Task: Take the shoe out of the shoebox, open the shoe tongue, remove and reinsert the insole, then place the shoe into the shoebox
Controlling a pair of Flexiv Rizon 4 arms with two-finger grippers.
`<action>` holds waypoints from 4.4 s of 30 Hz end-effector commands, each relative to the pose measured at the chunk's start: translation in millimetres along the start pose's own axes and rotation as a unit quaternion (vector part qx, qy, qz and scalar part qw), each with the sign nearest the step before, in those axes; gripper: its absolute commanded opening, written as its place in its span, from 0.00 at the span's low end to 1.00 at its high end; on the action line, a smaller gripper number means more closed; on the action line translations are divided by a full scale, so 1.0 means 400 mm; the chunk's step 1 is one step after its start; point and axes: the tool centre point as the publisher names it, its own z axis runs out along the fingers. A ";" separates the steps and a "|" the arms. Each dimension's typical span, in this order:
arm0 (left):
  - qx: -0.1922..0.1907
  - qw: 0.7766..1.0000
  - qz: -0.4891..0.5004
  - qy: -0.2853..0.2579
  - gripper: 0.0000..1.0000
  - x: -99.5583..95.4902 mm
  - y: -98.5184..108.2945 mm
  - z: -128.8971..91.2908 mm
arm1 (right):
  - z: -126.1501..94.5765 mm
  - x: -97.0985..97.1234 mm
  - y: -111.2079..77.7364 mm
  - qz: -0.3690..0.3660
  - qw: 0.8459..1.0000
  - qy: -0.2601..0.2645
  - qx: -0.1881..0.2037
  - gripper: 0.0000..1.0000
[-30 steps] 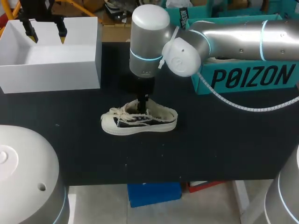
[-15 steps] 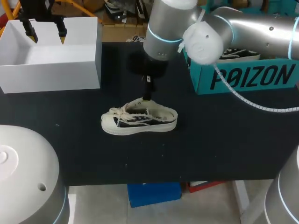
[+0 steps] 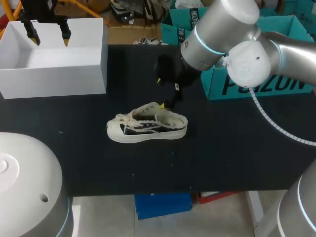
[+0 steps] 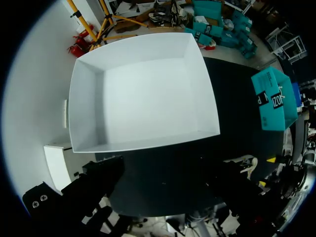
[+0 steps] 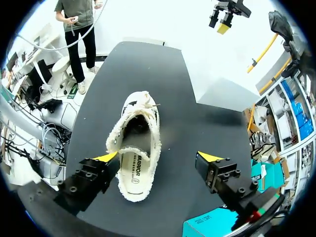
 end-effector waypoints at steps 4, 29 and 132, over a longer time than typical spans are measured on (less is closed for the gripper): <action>0.000 1.000 0.000 0.000 1.00 0.000 0.003 -0.002 | -0.018 -0.001 -0.035 -0.016 0.990 0.023 -0.139 1.00; 0.000 1.000 0.000 0.000 1.00 0.000 0.003 -0.002 | -0.041 0.125 -0.057 -0.006 0.977 -0.015 -0.212 1.00; 0.016 0.993 0.001 -0.115 1.00 0.200 0.096 -0.039 | 0.282 0.120 -0.196 0.066 0.941 0.045 -0.328 0.00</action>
